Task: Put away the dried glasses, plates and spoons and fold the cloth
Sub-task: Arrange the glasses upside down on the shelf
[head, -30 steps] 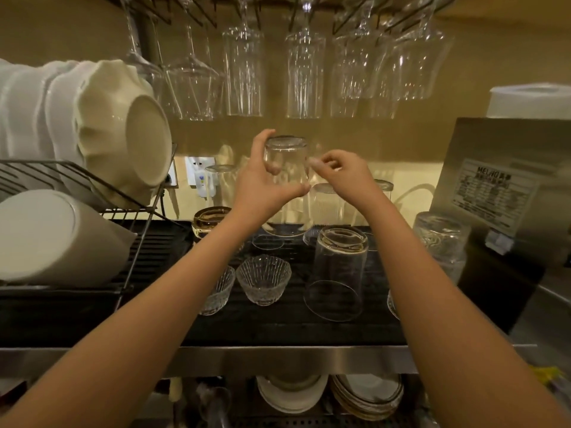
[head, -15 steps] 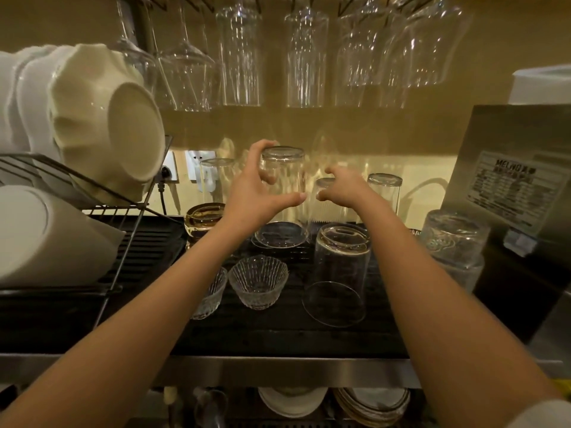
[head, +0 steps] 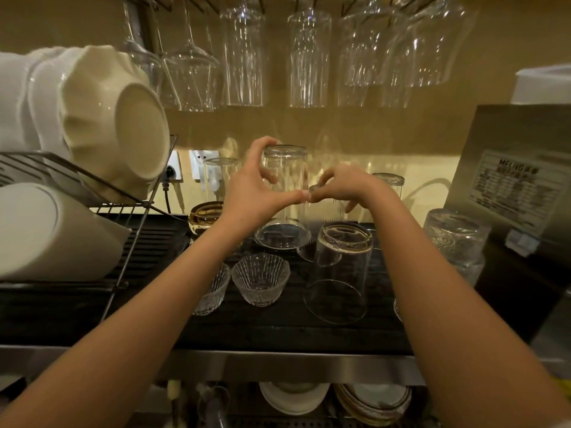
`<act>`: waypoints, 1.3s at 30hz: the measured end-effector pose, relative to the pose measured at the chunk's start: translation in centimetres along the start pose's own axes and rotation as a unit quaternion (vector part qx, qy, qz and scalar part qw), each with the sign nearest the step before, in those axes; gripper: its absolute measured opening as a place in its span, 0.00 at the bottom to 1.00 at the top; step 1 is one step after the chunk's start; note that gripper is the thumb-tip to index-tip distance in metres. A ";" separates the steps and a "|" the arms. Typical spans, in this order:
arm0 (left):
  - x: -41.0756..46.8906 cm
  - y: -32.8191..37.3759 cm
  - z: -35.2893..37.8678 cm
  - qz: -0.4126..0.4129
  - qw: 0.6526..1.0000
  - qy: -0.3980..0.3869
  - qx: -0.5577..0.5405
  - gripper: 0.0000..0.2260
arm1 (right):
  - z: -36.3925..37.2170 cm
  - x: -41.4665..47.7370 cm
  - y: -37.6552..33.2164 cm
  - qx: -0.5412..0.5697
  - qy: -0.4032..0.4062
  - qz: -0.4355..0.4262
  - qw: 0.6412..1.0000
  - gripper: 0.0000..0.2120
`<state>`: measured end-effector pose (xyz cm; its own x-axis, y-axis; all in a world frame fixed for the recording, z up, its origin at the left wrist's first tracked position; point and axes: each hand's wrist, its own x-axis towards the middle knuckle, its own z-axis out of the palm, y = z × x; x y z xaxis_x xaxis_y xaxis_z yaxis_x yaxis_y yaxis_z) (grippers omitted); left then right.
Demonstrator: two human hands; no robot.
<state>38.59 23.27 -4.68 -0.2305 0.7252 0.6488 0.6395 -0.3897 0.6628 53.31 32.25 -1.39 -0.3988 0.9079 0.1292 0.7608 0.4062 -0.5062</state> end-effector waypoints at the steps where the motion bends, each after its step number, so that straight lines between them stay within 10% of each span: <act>1: -0.2 0.2 -0.1 0.000 1.000 -0.003 0.002 0.38 | 0.0 -0.2 -0.3 0.001 -0.009 -0.010 1.000 0.23; 27: -2.7 3.1 -5.5 0.031 0.999 0.024 0.010 0.33 | 3.3 -3.4 -4.9 0.141 -0.011 -0.124 0.982 0.07; 39: -1.9 4.9 -5.0 0.050 0.998 0.017 -0.014 0.31 | -1.1 -7.2 -6.7 0.370 0.119 -0.236 0.891 0.15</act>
<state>38.51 17.20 -0.78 -0.1916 0.6619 0.7246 0.6404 -0.4752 0.6034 51.71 23.11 2.03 -0.3986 0.6856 0.6091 -0.0436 0.6492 -0.7594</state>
